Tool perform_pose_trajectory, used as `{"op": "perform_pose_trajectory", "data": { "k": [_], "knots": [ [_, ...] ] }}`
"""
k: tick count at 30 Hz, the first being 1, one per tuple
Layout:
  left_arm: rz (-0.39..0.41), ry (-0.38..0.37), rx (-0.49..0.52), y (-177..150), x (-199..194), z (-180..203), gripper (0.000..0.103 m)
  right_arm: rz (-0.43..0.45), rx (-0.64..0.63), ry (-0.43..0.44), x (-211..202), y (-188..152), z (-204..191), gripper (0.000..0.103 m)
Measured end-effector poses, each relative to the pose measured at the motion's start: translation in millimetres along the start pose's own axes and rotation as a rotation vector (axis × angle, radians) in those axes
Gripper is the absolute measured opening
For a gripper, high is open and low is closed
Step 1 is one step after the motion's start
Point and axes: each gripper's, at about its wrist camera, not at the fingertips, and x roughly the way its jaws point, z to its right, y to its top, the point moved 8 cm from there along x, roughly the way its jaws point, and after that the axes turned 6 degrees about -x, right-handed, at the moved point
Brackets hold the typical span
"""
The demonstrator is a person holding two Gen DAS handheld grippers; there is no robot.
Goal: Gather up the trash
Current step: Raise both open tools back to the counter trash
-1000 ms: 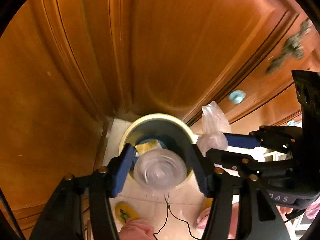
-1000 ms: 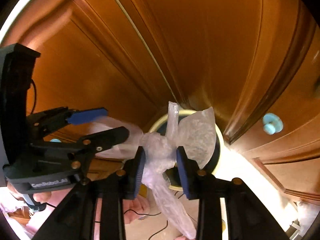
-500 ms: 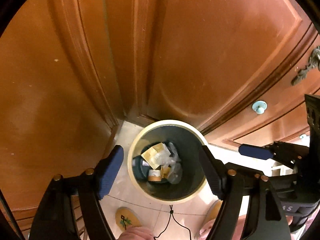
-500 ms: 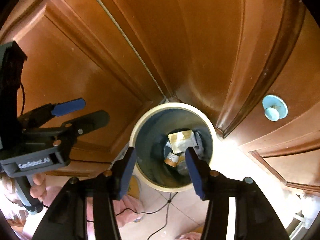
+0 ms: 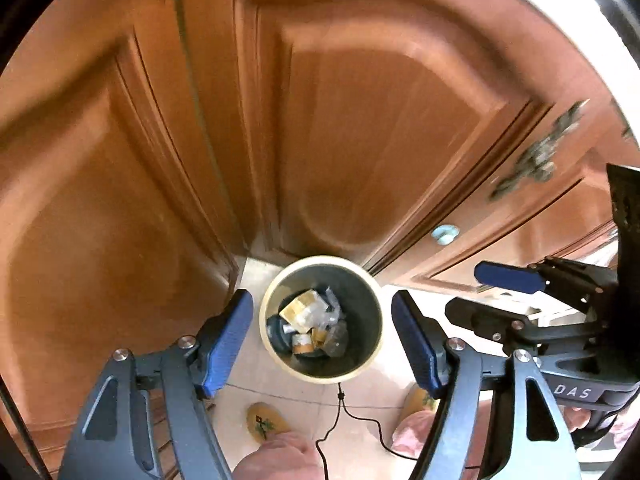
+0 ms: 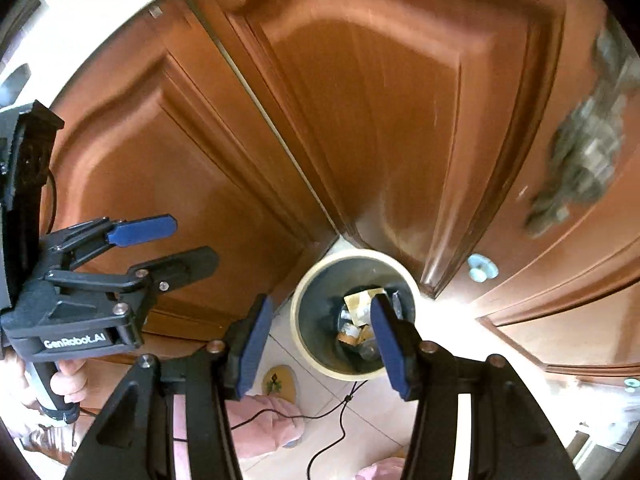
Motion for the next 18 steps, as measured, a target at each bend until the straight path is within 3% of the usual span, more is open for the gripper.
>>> {"op": "perform_pose_trajectory", "data": {
  "k": [6, 13, 18],
  "knots": [
    [0.052, -0.002, 0.017, 38.9, -76.7, 28.4, 0.070, 0.032, 0.002, -0.010, -66.2, 31.4, -13.5, 0.052],
    [0.122, 0.004, 0.075, 94.5, -159.7, 62.2, 0.071, 0.130, -0.011, -0.045, -166.1, 87.4, -28.4, 0.052],
    [0.183, -0.004, 0.103, 144.2, -210.2, 82.4, 0.080, 0.195, -0.017, -0.086, -220.4, 125.7, -28.4, 0.052]
  ]
}}
